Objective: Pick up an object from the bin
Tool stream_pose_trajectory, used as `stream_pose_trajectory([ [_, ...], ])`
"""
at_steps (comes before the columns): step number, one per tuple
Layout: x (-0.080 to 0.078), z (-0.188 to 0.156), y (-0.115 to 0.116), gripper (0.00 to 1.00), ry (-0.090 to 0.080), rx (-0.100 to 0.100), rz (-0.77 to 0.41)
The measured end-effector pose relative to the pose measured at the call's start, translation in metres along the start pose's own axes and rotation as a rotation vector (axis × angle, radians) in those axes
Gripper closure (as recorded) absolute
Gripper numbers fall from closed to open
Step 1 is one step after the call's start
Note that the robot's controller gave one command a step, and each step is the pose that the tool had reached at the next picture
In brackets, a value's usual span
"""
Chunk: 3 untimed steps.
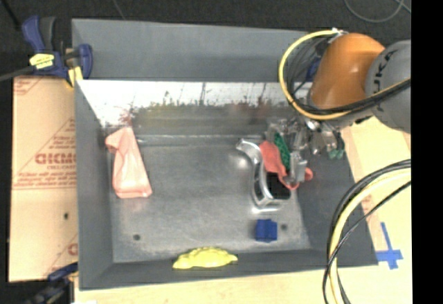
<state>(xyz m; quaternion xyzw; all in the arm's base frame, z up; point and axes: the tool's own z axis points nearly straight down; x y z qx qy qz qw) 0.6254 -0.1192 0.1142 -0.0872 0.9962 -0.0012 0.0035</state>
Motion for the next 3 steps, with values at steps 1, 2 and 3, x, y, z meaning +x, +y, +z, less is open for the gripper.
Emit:
stream_pose_trajectory([
  [1,-0.0012,0.0339,-0.0105,1.00,-0.031,0.014,-0.079],
  [2,0.0045,0.0412,-0.0088,0.00,-0.012,0.008,-0.081],
  [3,0.0050,0.0415,-0.0089,1.00,-0.011,0.008,-0.082],
])
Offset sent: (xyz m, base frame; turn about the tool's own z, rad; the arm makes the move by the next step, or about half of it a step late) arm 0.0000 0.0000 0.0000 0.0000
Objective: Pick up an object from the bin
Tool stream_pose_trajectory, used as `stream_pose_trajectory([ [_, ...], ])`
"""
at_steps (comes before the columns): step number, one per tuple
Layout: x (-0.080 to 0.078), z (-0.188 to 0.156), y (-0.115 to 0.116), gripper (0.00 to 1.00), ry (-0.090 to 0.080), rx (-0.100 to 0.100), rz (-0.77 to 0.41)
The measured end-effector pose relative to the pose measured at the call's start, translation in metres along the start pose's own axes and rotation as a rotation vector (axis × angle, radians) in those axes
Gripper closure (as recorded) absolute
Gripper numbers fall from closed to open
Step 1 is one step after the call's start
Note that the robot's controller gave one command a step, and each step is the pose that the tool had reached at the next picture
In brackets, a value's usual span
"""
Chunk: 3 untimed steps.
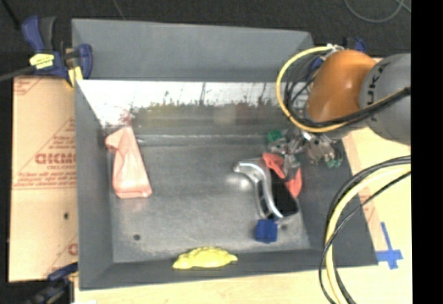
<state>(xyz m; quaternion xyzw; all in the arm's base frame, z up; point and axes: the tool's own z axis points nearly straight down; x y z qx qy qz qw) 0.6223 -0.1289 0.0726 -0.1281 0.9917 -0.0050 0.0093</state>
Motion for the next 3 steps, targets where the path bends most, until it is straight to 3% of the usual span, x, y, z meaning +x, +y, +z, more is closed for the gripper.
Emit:
stream_pose_trajectory([
  [3,0.0000,0.0000,0.0000,1.00,0.000,0.000,-0.002],
])
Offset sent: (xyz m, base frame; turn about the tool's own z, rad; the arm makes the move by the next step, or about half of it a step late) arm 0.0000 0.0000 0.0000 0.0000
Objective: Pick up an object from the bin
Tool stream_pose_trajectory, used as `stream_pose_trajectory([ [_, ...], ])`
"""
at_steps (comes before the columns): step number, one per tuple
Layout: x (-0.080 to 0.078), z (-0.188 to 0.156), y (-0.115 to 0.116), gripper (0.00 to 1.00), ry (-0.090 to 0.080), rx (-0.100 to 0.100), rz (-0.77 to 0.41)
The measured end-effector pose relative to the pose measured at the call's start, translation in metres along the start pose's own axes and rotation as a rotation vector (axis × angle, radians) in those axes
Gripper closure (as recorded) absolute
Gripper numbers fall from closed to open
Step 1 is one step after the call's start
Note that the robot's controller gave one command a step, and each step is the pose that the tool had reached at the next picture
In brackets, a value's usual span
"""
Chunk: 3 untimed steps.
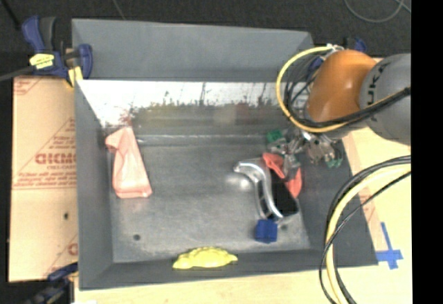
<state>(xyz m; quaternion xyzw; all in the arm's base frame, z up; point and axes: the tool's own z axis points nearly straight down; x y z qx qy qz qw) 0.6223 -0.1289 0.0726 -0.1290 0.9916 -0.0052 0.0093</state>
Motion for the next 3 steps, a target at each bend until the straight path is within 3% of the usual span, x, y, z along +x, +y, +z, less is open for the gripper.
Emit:
stream_pose_trajectory([
  [1,-0.034,0.000,0.011,1.00,-0.008,0.006,-0.213],
  [2,-0.034,0.000,0.012,1.00,-0.008,0.006,-0.213],
  [3,-0.024,-0.148,0.007,1.00,-0.013,0.009,-0.240],
])
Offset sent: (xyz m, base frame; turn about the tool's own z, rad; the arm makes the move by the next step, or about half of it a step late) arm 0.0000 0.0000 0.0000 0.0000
